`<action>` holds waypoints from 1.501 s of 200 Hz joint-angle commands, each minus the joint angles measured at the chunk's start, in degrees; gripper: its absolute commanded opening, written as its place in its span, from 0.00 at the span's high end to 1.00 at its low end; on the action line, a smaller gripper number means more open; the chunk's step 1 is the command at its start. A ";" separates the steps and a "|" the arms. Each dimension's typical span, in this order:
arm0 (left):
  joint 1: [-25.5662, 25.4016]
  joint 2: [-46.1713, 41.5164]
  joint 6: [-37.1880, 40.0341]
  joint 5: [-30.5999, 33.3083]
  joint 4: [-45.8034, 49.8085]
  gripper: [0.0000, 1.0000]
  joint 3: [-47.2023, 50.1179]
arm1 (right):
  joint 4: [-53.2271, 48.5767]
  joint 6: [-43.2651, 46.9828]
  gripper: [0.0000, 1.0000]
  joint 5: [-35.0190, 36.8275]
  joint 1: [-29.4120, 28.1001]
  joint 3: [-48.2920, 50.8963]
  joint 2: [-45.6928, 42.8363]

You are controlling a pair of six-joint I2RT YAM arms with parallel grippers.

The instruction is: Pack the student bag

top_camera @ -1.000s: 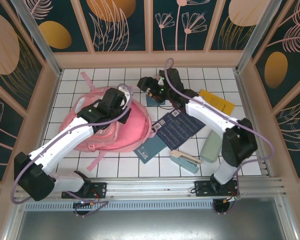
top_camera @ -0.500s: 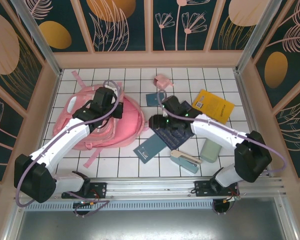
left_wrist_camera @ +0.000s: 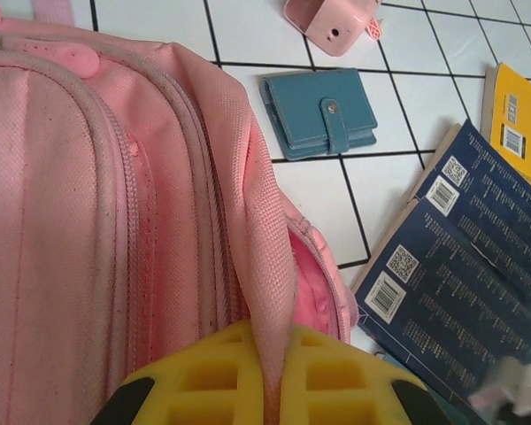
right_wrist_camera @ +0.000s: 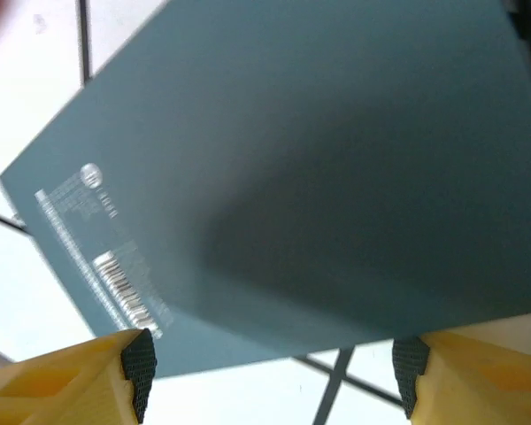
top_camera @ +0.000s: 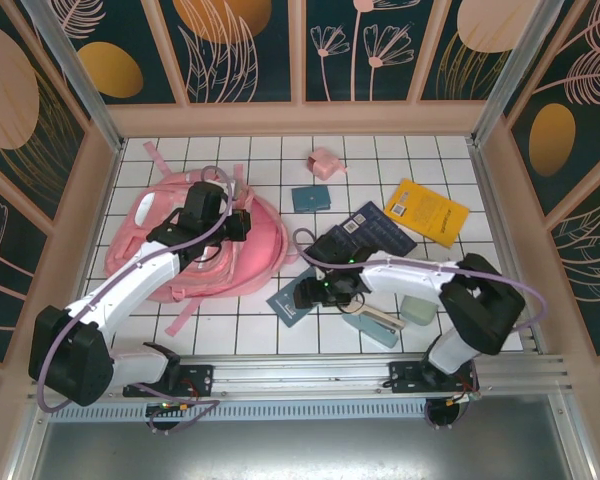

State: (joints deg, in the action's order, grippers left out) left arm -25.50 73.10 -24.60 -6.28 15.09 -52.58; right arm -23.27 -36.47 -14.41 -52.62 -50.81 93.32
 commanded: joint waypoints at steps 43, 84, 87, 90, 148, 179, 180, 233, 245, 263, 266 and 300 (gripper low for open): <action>0.80 -2.88 -1.64 2.19 -2.31 1.00 0.95 | 4.23 1.41 0.25 5.17 0.79 -9.06 8.46; 1.16 -2.03 -1.32 4.44 -1.47 1.00 -1.87 | 0.00 6.28 0.20 8.05 3.83 -12.83 3.78; 1.15 -1.86 -1.33 4.28 -1.51 1.00 -2.10 | -0.41 6.70 0.20 8.42 4.38 -12.49 2.99; 1.15 -1.69 -1.38 4.19 -1.62 1.00 -2.28 | -0.69 6.95 0.20 8.72 5.02 -12.00 1.97; 1.14 4.19 -1.68 -1.98 -3.00 1.00 -6.30 | -4.30 6.42 0.15 13.60 24.09 -0.40 -8.64; 1.11 5.88 -2.03 -3.34 -3.75 1.00 -6.79 | -1.64 3.81 0.08 11.39 30.47 6.39 -11.02; 1.08 5.85 -2.03 -3.32 -3.75 1.00 -6.81 | -1.49 3.75 0.08 11.23 30.65 6.58 -11.04; 1.06 8.60 -2.05 -2.01 -4.71 1.00 -8.68 | 8.97 -0.29 0.07 -1.97 34.12 14.13 -11.35; 1.06 9.76 -2.03 -2.09 -4.74 1.00 -9.56 | 11.57 -1.78 0.07 -4.07 34.28 15.10 -11.04; 0.86 11.85 -1.86 -3.10 -4.81 1.00 -10.47 | 15.54 -3.77 0.07 -7.05 34.38 15.90 -9.93; 0.81 12.21 -1.86 -3.31 -4.77 1.00 -10.58 | 15.98 -4.04 0.08 -7.44 34.40 15.89 -9.58; -0.84 14.69 -1.23 -3.44 -5.34 1.00 -10.75 | 21.75 -6.51 0.09 -12.33 34.41 15.90 -6.68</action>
State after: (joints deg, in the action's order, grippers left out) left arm -25.15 86.59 -26.02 -8.58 13.06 -61.47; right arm -14.55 -39.05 -12.29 -16.73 -37.06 81.62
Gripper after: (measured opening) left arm 0.082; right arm 0.916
